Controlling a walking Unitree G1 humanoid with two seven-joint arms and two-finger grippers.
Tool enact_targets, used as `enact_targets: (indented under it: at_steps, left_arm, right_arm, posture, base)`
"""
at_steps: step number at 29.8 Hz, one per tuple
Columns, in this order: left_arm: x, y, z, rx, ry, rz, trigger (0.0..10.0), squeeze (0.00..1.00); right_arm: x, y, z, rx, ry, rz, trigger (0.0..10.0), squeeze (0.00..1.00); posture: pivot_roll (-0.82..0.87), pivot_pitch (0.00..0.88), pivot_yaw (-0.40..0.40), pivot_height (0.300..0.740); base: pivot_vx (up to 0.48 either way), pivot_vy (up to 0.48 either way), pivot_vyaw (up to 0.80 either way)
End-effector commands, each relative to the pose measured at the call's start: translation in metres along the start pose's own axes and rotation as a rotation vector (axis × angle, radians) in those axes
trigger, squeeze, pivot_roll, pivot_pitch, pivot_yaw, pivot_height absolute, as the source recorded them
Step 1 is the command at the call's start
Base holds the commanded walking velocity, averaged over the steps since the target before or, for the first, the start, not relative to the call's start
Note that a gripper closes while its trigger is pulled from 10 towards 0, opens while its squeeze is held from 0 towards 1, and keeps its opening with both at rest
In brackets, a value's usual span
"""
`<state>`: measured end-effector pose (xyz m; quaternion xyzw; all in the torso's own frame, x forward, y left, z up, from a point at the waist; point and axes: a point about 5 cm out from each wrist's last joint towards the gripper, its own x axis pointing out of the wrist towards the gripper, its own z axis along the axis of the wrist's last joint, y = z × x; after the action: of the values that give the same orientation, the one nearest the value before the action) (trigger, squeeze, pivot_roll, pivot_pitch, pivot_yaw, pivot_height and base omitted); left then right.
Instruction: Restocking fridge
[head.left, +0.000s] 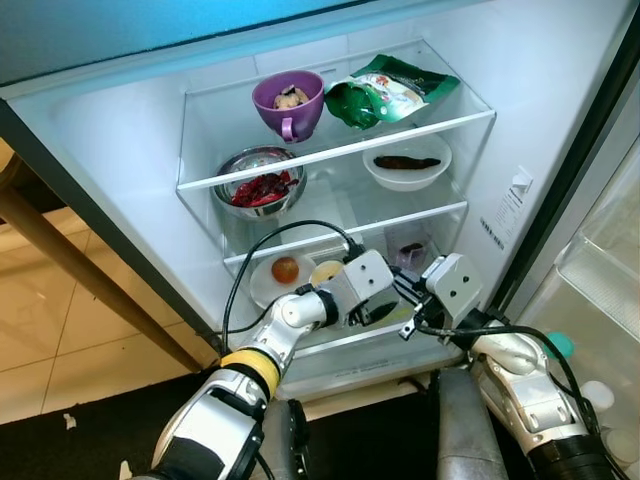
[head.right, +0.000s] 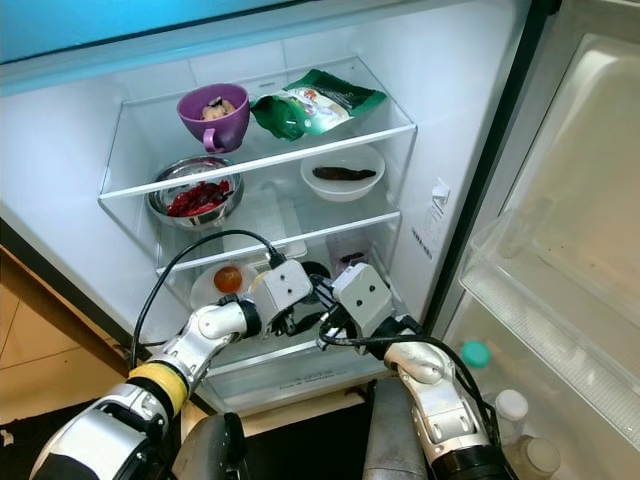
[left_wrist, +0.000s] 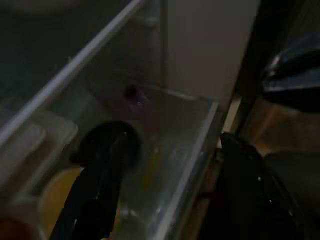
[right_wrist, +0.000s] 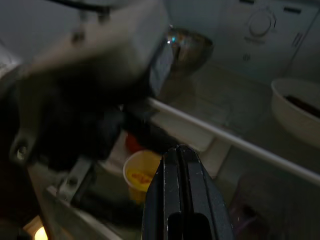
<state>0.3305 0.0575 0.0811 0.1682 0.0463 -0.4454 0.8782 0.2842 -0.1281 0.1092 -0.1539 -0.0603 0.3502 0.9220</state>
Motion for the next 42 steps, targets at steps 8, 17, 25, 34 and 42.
enact_targets:
  at_steps: [8, 17, 25, 34, 42]
  left_arm:
    - [-0.005, -0.016, -0.023, -0.255, -0.015, 0.052, 10.0, 0.00]
    - [-0.007, -0.018, -0.027, -0.321, -0.038, 0.067, 10.0, 0.00]
    - [-0.013, -0.018, -0.034, -0.362, -0.039, 0.088, 10.0, 0.00]
    - [-0.019, -0.014, -0.040, -0.398, -0.035, 0.128, 10.0, 0.00]
    - [-0.022, -0.014, -0.043, -0.411, -0.038, 0.150, 10.0, 0.00]
  right_arm:
    - [0.003, 0.008, -0.005, 0.009, 0.009, 0.021, 10.0, 0.00]
    - [0.004, 0.009, -0.008, 0.007, 0.015, 0.024, 10.0, 0.00]
    - [0.004, 0.011, -0.010, 0.009, 0.018, 0.030, 10.0, 0.00]
    - [0.004, 0.013, -0.013, 0.016, 0.027, 0.039, 10.0, 0.00]
    - [0.006, 0.013, -0.013, 0.016, 0.026, 0.051, 10.0, 0.00]
  posture:
    - [-0.14, 0.070, 0.114, 0.547]
    - [-0.14, 0.069, 0.117, 0.547]
    - [-0.14, 0.069, 0.118, 0.547]
    - [-0.13, 0.071, 0.110, 0.547]
    - [-0.12, 0.070, 0.102, 0.547]
  base:
    - [0.000, 0.000, 0.00]
    - [0.000, 0.000, 0.00]
    - [0.000, 0.000, 0.00]
    - [0.000, 0.000, 0.00]
    - [0.000, 0.000, 0.00]
